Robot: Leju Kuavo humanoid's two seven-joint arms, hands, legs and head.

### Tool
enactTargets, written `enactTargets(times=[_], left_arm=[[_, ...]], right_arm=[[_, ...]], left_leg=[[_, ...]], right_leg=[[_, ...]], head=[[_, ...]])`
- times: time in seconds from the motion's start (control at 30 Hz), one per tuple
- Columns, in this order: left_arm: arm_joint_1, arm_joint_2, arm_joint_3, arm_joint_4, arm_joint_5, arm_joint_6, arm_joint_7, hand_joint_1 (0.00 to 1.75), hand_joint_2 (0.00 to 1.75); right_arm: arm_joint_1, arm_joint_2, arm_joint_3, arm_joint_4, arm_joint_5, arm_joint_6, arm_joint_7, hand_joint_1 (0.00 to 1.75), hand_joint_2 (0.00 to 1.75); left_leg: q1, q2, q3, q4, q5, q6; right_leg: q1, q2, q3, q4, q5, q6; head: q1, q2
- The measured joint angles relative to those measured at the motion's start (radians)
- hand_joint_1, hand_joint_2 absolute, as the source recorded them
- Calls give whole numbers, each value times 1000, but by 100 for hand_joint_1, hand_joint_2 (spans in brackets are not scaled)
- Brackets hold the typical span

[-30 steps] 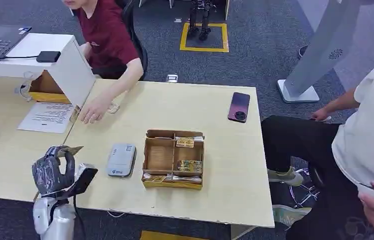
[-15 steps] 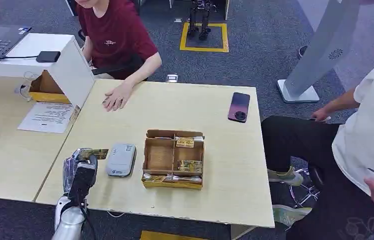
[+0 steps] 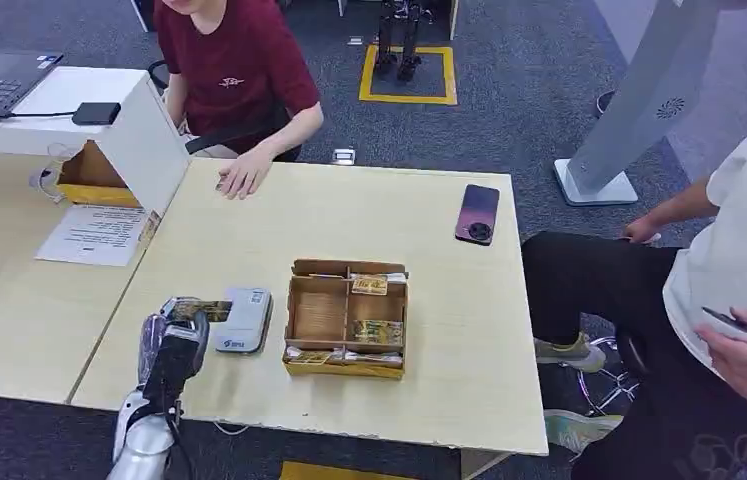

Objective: Pass the card to the sensor for recognition and then transmit it.

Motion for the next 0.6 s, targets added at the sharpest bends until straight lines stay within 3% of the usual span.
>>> enactTargets(times=[0.23,0.47,0.6], left_arm=[[2,-2,-62,-3,-41,-2,80,175,175],[-32,-29,-129,27,-50,-40,113,175,175],[-58,-44,-158,49,-55,-31,134,175,175]], right_arm=[[0,4,-10,0,14,0,4,0,175],[-1,8,-17,0,25,0,4,0,175],[-2,8,-18,0,34,0,4,0,175]], left_leg=[[0,0,0,0,0,0],[0,0,0,1,0,0],[0,0,0,1,0,0]], right_leg=[[0,0,0,0,0,0],[0,0,0,0,1,1],[0,0,0,0,1,1]], head=[[0,0],[0,0],[0,0]])
